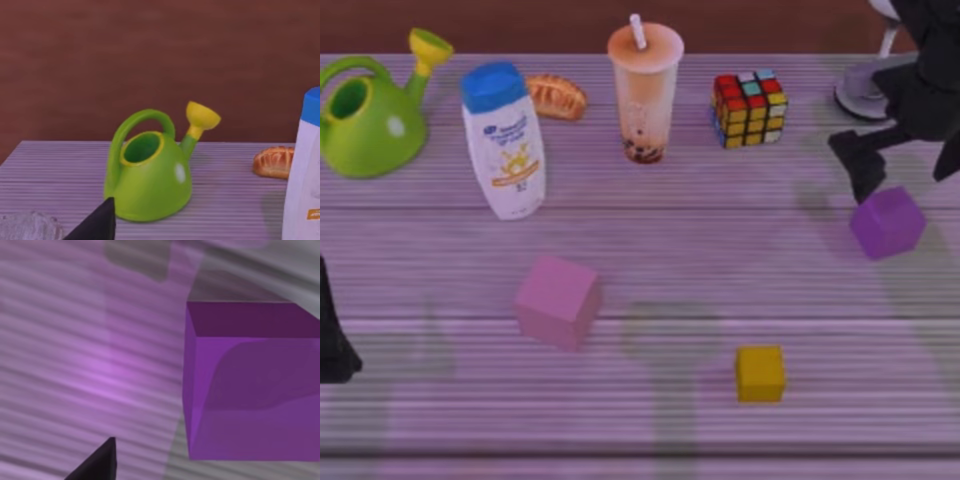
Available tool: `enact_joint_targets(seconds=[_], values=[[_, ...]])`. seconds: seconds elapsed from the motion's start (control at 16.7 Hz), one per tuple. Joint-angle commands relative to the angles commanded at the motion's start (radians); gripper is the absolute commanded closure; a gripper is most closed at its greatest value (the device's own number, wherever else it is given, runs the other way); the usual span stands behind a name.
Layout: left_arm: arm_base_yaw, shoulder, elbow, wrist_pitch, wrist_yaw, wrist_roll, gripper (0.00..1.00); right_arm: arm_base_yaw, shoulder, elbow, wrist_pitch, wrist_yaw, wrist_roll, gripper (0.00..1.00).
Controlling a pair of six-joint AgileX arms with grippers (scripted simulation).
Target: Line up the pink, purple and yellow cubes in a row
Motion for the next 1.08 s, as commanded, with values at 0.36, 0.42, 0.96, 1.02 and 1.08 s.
enact_joint_targets(seconds=[0.36, 0.42, 0.96, 1.02, 1.08], values=[[0.0, 0.0, 0.0, 0.0, 0.0, 0.0, 0.0, 0.001, 0.01, -0.035, 0.042, 0.0, 0.001, 0.0], [0.0, 0.0, 0.0, 0.0, 0.0, 0.0, 0.0, 0.0, 0.022, -0.057, 0.076, 0.0, 0.002, 0.0], [0.0, 0.0, 0.0, 0.0, 0.0, 0.0, 0.0, 0.001, 0.102, -0.189, 0.29, 0.001, 0.002, 0.0], [0.0, 0.0, 0.0, 0.0, 0.0, 0.0, 0.0, 0.001, 0.102, -0.189, 0.29, 0.001, 0.002, 0.0], [0.0, 0.0, 0.0, 0.0, 0.0, 0.0, 0.0, 0.001, 0.102, -0.189, 0.29, 0.001, 0.002, 0.08]])
